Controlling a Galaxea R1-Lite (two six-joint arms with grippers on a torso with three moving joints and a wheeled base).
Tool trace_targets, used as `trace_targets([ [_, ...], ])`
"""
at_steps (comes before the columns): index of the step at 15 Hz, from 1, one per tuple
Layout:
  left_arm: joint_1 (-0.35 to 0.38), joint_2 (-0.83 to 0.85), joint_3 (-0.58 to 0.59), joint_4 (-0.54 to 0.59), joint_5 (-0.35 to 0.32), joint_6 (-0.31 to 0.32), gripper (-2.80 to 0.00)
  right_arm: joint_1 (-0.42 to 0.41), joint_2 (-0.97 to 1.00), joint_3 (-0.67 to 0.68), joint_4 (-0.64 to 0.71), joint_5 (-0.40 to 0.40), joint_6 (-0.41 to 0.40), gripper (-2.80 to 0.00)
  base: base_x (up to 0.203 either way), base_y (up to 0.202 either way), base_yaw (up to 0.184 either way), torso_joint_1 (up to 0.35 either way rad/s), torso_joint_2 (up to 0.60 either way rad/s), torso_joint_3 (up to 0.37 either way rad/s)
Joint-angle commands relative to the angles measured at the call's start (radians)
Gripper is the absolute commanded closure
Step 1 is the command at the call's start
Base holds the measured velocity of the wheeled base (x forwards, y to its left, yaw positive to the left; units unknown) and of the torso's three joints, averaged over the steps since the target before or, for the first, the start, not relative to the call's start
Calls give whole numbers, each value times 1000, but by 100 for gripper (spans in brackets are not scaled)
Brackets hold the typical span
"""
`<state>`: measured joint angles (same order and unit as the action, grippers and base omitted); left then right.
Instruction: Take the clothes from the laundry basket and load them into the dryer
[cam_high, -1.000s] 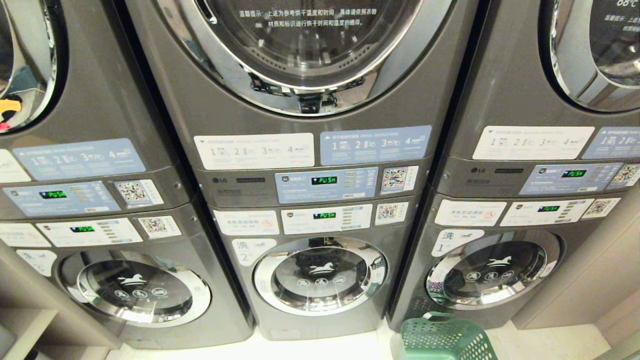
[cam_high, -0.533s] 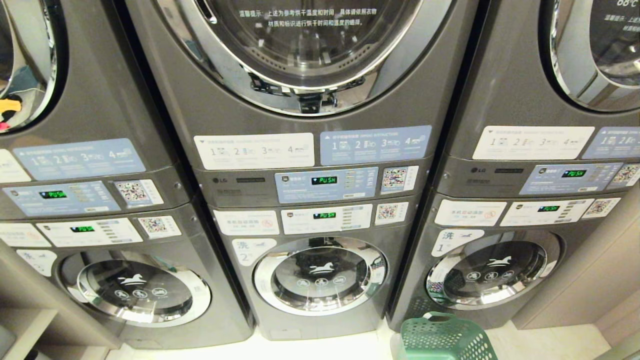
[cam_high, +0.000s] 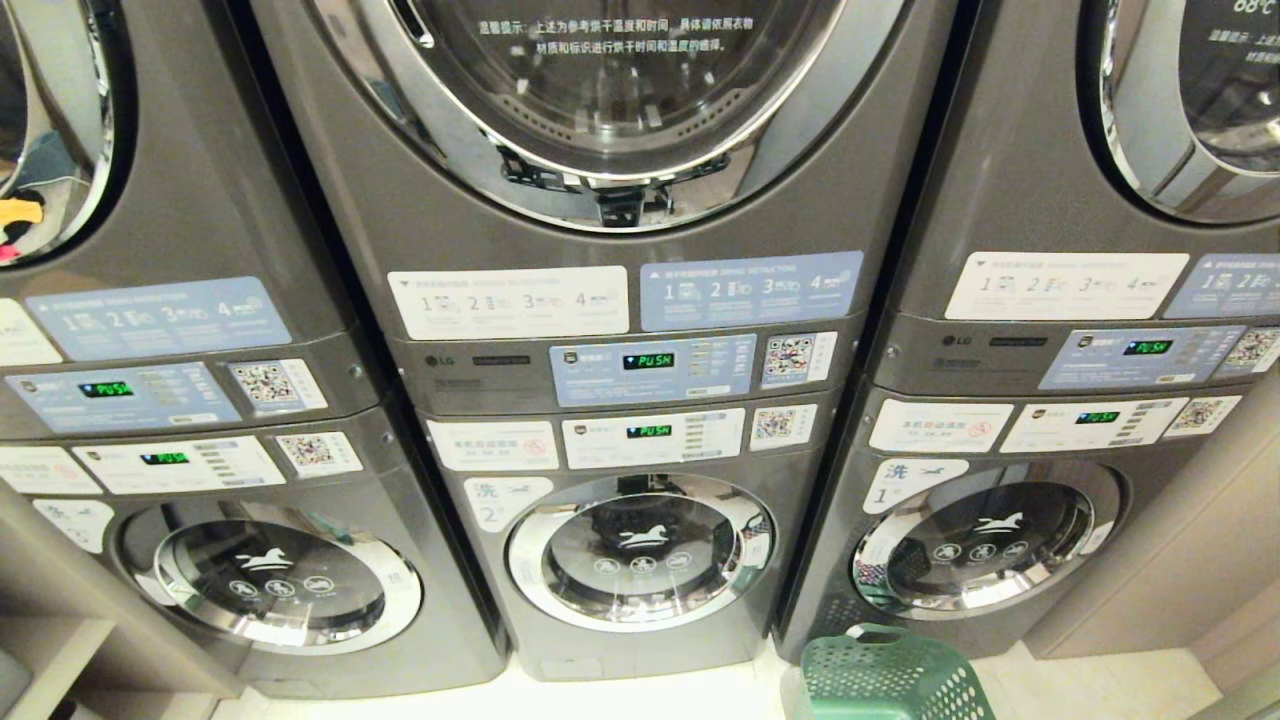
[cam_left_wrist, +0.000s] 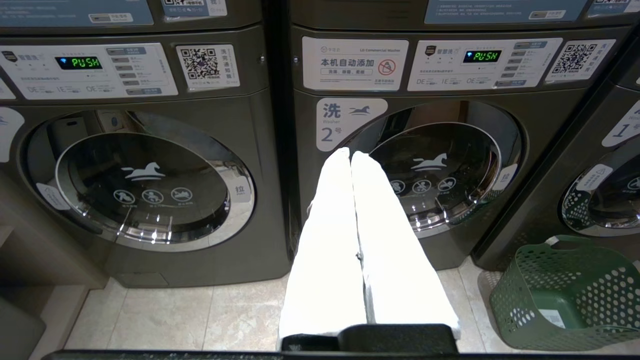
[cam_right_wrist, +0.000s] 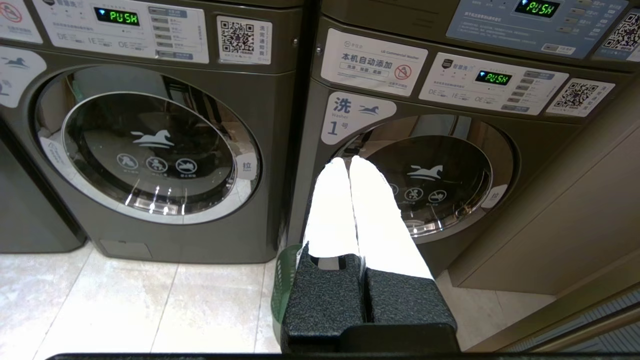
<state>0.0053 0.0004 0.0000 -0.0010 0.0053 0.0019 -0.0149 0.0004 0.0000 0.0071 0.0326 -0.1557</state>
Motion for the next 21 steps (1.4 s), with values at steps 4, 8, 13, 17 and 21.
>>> trace_targets([
  [4,1,0,0,-1,1,0,0,0,0,0,-1,1,-4,0,0,0,0,0,0,0],
  [8,1,1,0,-1,0,0,0,0,0,0,1,3,-7,0,0,0,0,0,0,0],
  [13,0,0,0,-1,0,0,0,0,0,0,1,0,4,0,0,0,0,0,0,0],
  [17,0,1,2,-1,1,0,0,0,0,0,0,3,-2,0,0,0,0,0,0,0],
  [21,0,1,0,-1,0,0,0,0,0,0,1,1,-1,0,0,0,0,0,0,0],
])
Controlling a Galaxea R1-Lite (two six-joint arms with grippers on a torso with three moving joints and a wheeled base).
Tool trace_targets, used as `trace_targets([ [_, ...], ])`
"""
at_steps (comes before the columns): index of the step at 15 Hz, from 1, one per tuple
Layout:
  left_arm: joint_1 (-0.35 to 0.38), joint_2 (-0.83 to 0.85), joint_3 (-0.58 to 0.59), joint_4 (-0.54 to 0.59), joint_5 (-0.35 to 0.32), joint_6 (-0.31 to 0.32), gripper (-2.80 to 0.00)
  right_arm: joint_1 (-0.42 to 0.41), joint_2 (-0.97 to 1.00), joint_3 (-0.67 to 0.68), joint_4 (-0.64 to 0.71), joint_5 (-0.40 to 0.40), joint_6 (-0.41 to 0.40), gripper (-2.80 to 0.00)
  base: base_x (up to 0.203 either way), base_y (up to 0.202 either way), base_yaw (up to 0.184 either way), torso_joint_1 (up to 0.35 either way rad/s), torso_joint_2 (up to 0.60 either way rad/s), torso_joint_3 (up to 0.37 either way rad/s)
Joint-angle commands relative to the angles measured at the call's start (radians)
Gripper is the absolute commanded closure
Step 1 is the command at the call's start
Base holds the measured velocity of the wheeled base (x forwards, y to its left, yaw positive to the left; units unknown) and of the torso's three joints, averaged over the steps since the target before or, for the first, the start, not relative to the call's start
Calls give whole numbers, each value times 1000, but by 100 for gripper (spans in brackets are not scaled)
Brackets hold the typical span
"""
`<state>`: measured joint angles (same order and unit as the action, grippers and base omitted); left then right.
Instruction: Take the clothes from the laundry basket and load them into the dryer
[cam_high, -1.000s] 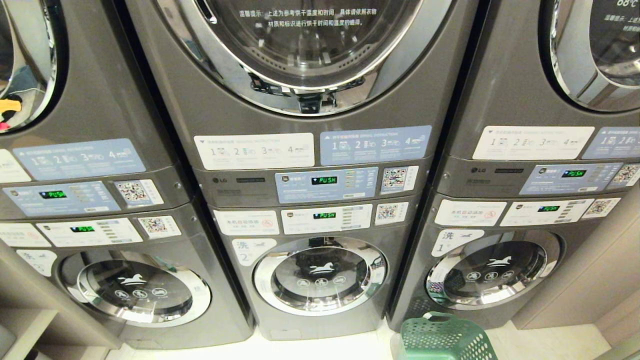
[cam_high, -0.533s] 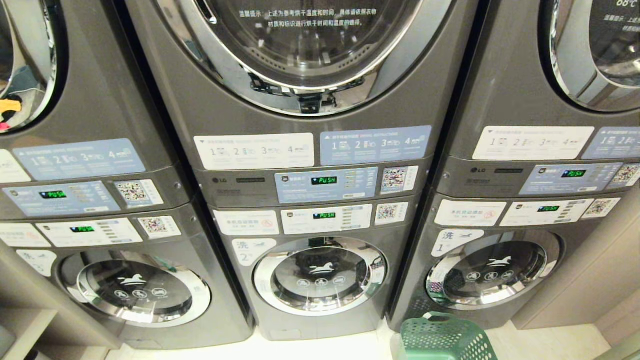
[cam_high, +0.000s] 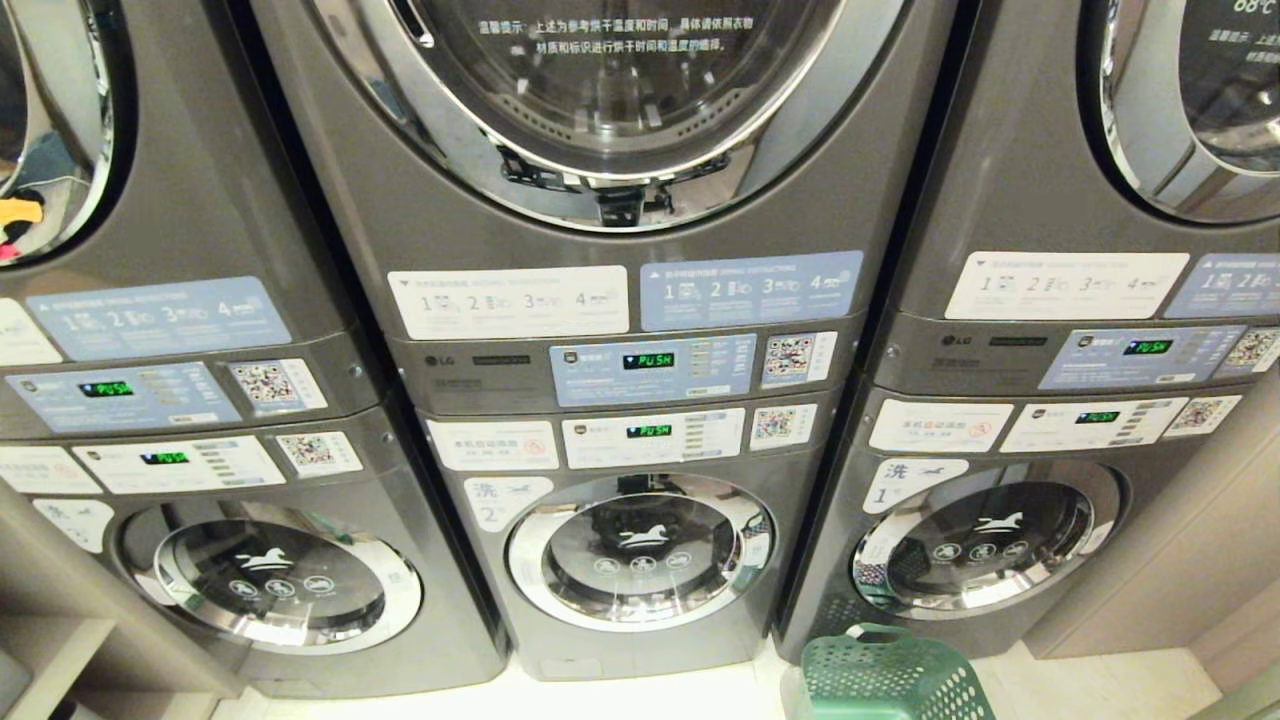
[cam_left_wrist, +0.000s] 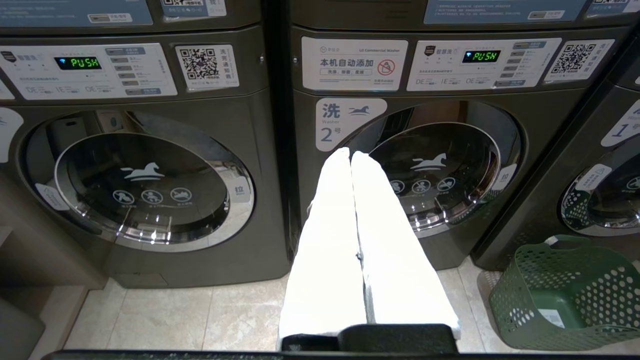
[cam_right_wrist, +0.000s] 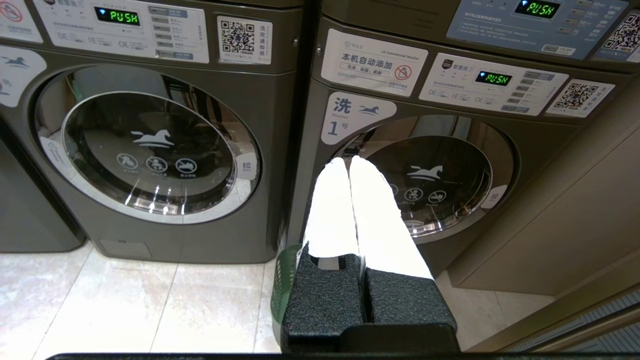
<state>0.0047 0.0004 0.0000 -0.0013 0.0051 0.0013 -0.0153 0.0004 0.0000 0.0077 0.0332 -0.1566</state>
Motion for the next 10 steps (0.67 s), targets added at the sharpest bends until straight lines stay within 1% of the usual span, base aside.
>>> trace_targets([
  [1,1,1,0,0,1,0,0,0,0,0,0,-1,2,0,0,0,0,0,0,0],
  [10,1,0,0,0,0,0,0,0,0,0,0,-1,6,0,0,0,0,0,0,0],
])
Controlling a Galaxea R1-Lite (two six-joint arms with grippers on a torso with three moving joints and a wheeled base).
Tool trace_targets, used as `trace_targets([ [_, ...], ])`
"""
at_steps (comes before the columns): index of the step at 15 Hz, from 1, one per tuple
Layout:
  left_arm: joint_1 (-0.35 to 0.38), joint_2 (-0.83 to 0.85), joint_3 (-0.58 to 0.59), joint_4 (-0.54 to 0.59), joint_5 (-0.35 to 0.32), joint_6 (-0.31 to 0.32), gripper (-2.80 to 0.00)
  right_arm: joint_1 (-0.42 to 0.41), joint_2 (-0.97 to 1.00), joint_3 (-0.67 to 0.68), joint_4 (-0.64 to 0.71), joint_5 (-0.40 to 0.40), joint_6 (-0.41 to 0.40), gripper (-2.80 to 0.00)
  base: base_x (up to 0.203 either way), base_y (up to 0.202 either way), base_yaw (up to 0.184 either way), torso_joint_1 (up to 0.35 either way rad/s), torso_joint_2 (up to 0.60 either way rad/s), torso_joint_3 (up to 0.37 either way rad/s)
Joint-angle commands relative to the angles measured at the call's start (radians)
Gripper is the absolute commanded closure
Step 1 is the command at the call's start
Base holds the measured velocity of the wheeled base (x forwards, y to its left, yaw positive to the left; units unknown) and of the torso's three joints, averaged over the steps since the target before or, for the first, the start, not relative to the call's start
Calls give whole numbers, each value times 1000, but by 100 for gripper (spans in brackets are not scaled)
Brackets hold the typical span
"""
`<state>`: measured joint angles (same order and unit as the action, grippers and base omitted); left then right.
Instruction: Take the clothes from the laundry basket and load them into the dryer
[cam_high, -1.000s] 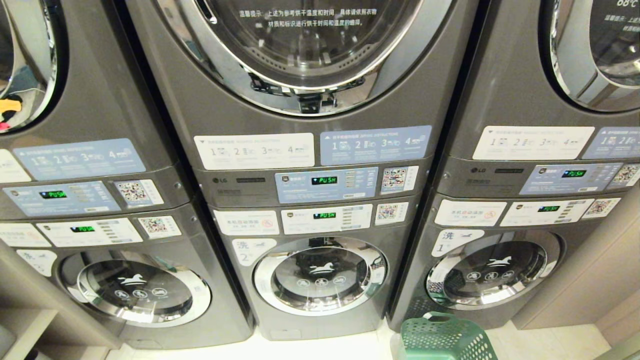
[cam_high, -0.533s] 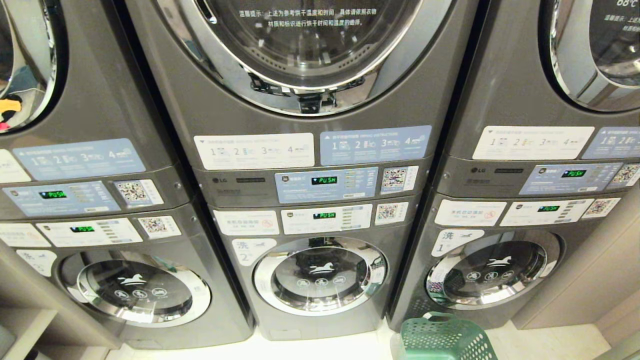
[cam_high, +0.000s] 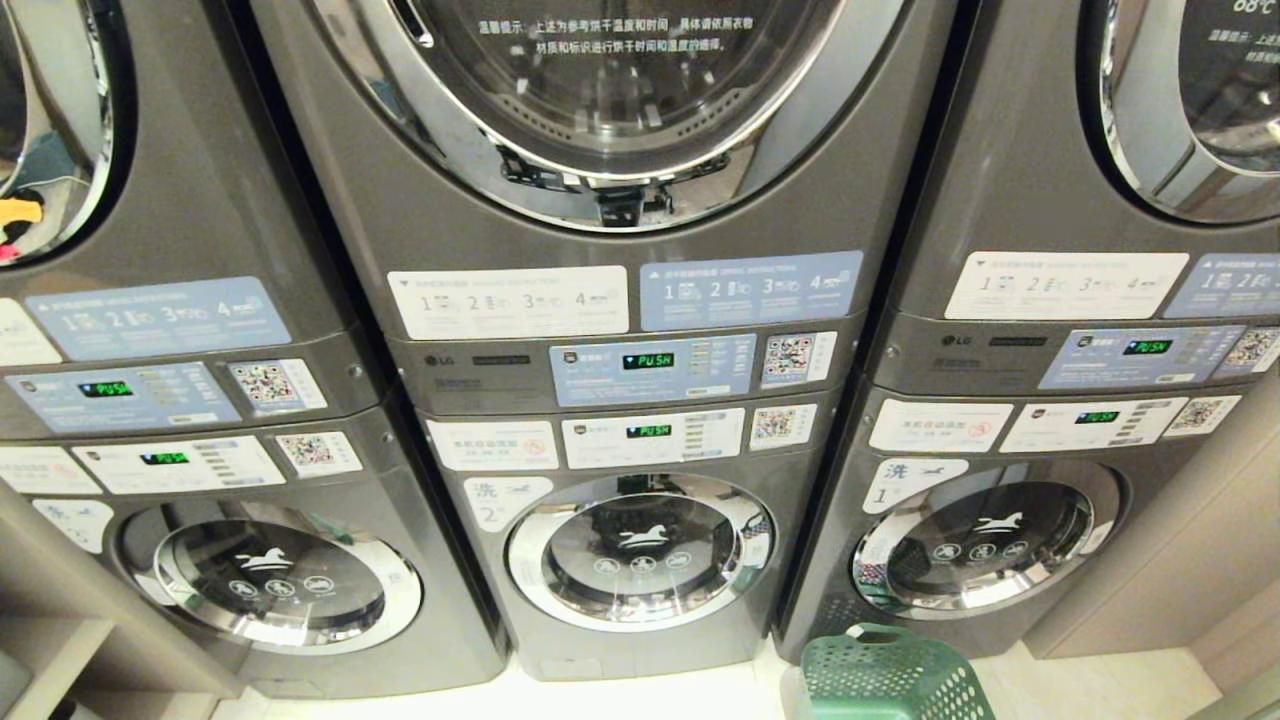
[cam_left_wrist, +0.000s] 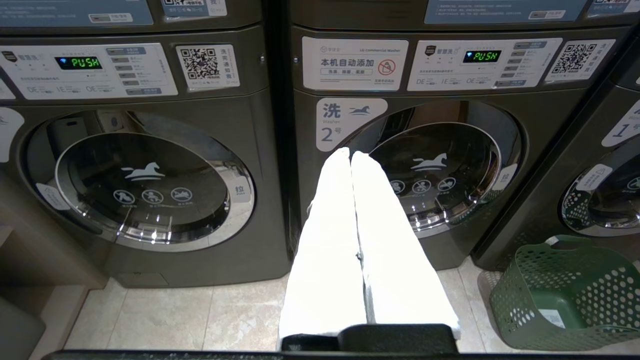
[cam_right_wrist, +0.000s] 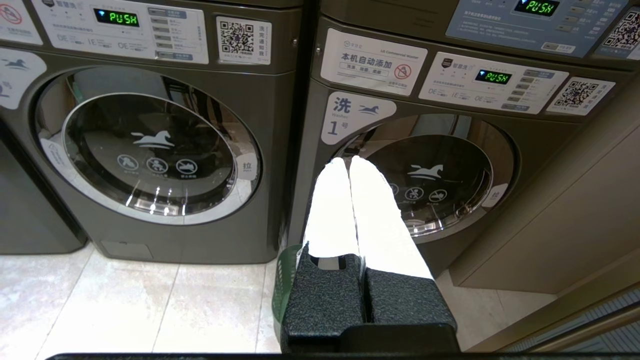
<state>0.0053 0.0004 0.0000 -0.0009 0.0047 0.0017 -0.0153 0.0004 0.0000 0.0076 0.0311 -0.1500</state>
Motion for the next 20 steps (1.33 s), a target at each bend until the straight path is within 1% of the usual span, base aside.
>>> trace_targets([
  [1,-1,1,0,-1,1,0,0,0,0,0,0,1,0,0,0,0,0,0,0,0],
  [20,0,0,0,0,0,0,0,0,0,0,0,1,-6,0,0,0,0,0,0,0],
])
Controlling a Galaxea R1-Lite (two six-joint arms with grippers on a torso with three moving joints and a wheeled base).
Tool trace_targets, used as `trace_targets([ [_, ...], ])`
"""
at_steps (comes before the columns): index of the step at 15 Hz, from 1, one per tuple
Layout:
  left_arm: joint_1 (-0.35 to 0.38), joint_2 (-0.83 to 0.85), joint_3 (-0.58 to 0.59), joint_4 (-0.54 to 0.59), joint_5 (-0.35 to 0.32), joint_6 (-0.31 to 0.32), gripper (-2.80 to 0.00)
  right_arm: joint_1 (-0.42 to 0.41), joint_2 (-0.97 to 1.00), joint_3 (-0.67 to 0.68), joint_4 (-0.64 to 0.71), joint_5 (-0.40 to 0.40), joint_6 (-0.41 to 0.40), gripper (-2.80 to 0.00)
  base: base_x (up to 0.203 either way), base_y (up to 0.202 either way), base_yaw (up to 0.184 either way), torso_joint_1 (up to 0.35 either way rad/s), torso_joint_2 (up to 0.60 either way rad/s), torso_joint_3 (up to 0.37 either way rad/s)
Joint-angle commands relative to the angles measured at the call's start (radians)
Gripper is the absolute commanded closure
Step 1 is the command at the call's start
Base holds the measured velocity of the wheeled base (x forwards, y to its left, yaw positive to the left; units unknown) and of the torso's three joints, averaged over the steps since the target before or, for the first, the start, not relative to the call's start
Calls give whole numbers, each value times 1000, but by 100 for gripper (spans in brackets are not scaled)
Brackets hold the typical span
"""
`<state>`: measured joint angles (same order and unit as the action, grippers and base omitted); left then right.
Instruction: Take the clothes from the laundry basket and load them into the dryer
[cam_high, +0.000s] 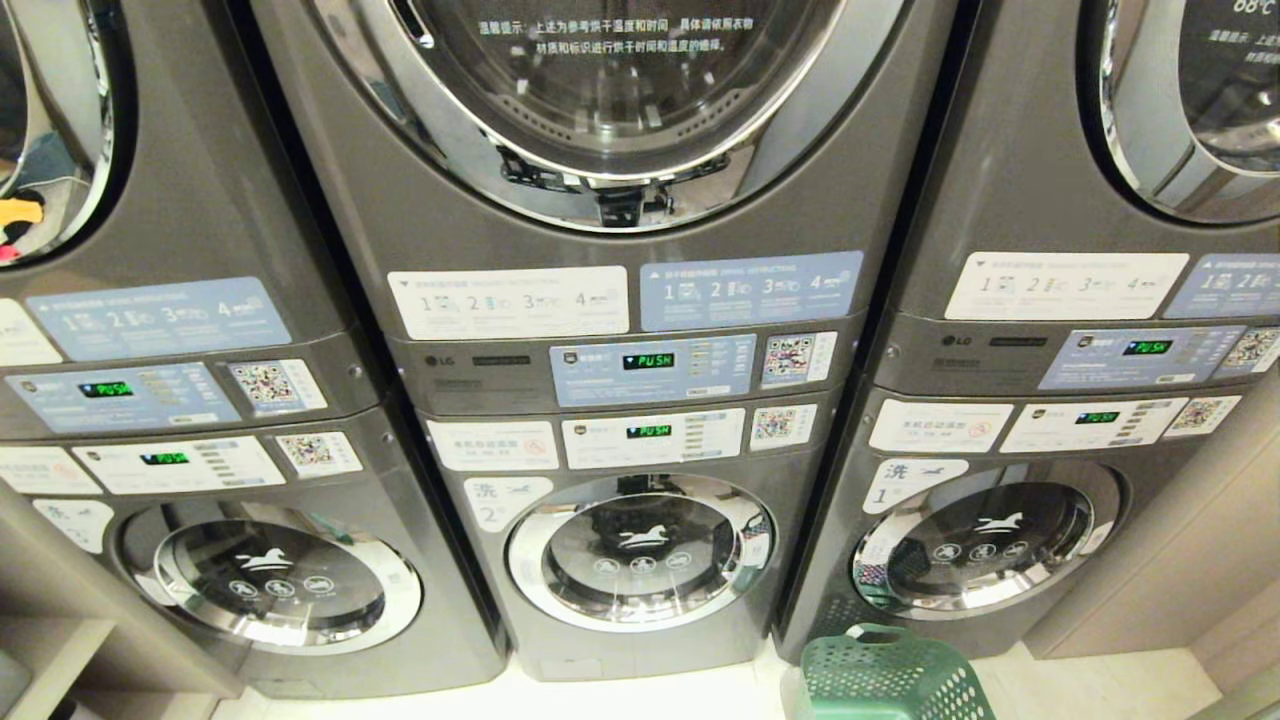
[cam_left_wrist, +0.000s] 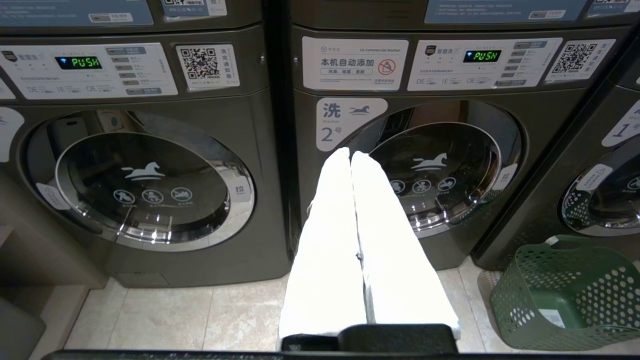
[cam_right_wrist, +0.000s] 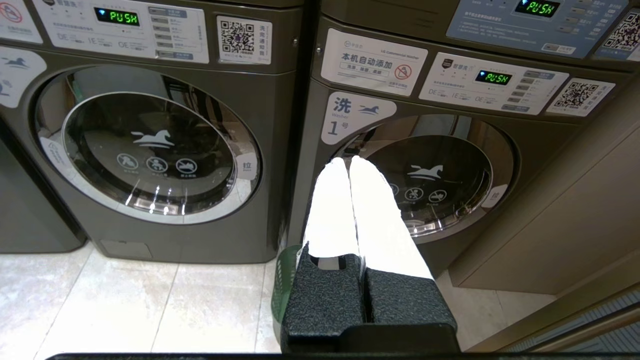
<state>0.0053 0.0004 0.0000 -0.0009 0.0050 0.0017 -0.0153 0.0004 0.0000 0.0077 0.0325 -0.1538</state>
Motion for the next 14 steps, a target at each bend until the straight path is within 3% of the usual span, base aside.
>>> trace_targets([
  [1,-1,1,0,-1,1,0,0,0,0,0,0,0,-1,0,0,0,0,0,0,0],
  [14,1,0,0,-1,0,0,0,0,0,2,0,0,3,0,0,0,0,0,0,0],
])
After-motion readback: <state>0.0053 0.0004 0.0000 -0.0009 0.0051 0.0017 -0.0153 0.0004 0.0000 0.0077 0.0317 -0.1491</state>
